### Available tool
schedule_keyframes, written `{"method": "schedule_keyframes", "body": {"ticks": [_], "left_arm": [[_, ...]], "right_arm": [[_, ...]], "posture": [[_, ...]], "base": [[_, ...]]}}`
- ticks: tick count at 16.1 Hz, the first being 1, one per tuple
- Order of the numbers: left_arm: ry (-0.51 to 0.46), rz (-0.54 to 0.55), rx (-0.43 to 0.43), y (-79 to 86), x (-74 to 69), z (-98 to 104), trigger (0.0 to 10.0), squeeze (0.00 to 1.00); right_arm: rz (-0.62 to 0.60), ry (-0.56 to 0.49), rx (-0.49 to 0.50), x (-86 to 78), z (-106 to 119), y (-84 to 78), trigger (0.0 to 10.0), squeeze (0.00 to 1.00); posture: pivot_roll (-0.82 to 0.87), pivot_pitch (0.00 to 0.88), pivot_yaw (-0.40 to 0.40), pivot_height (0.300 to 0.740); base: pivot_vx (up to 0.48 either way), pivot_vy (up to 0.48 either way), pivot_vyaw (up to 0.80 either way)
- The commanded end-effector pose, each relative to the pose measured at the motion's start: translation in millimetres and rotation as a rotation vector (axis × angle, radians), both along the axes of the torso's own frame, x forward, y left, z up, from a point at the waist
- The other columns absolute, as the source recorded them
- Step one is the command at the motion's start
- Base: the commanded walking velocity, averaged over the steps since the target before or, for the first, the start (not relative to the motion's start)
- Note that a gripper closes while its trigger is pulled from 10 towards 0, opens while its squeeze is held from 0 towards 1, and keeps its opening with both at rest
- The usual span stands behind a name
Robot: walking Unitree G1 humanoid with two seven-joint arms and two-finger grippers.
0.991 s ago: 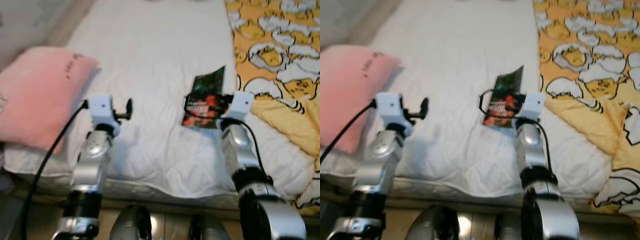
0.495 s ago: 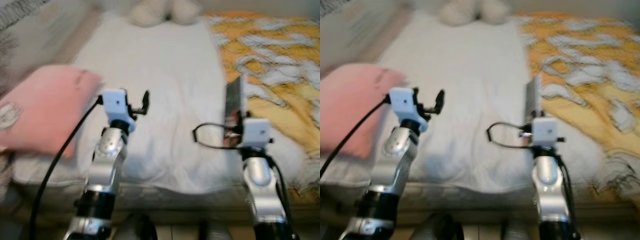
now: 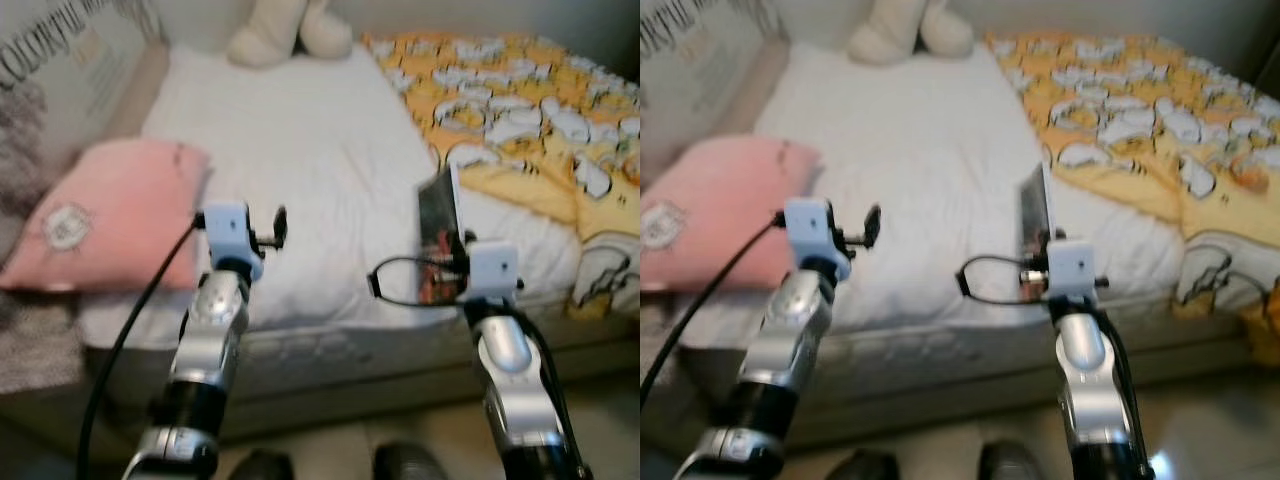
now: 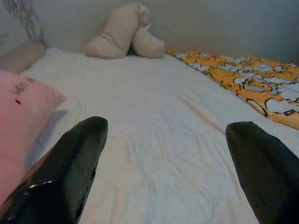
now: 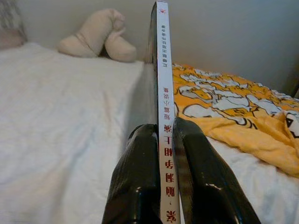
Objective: Clean up the room
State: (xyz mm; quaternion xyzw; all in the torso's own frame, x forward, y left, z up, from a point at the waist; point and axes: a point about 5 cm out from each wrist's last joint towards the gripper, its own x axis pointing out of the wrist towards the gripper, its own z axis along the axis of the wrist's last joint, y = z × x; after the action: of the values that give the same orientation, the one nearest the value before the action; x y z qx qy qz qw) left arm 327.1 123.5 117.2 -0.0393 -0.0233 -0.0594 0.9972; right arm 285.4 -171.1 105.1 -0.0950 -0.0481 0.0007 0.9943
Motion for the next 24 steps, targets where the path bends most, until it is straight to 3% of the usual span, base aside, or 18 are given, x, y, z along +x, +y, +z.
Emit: {"method": "schedule_keyframes", "body": {"ticks": [1, 3, 5, 8, 10, 13, 19, 24], "left_arm": [[-0.008, -0.013, -0.006, -10.2, 2.0, 1.9, 10.0, 0.0], [0.011, 0.028, 0.007, -12.4, 1.8, -0.2, 10.0, 0.0], [0.02, 0.06, -0.048, -11.8, -0.6, -0.9, 10.0, 0.0], [-0.005, 0.167, -0.023, 0.8, -1.5, 3.8, 10.0, 0.0], [-0.075, 0.235, 0.011, 11.1, -1.1, 16.8, 10.0, 0.0], [-0.109, 0.26, 0.034, 16.3, -0.5, 24.4, 10.0, 0.0], [-0.077, 0.335, 0.014, 27.3, -3.4, 20.4, 10.0, 0.0], [-0.087, 0.354, 0.017, 30.5, -1.7, 24.6, 10.0, 0.0]], "right_arm": [[0.006, -0.039, 0.003, 3.4, 10.0, -1.0, 0.0, 0.0], [0.008, -0.035, 0.008, 6.0, 9.5, -2.5, 0.0, 0.0], [0.033, -0.028, 0.024, 9.4, 9.6, -2.0, 0.0, 0.0], [0.05, -0.002, 0.039, 14.0, 6.7, -4.2, 0.0, 0.0], [0.073, 0.01, 0.045, 18.8, 5.3, -2.4, 0.0, 0.0], [0.104, 0.009, 0.049, 23.7, 6.2, 3.5, 0.0, 0.0], [0.138, 0.017, 0.05, 26.0, 2.9, 7.0, 0.0, 0.0], [0.158, 0.009, 0.063, 30.3, 6.5, 9.7, 0.0, 0.0]], "posture": [[-0.2, 0.0, 0.065, 0.697], [-0.2, 0.0, 0.064, 0.697], [-0.2, 0.0, 0.055, 0.697], [-0.18, 0.0, 0.043, 0.697], [-0.16, 0.0, 0.034, 0.697], [-0.14, 0.0, 0.026, 0.697], [-0.12, 0.0, 0.011, 0.697], [-0.11, 0.0, 0.006, 0.697]], "base": [[0.0, 0.461, 0.0], [0.0, 0.0, 0.0], [0.0, 0.0, 0.0], [0.41, 0.0, 0.0], [0.48, 0.0, 0.0], [0.48, 0.0, 0.0], [0.437, 0.059, 0.0], [0.0, 0.436, 0.0]]}}
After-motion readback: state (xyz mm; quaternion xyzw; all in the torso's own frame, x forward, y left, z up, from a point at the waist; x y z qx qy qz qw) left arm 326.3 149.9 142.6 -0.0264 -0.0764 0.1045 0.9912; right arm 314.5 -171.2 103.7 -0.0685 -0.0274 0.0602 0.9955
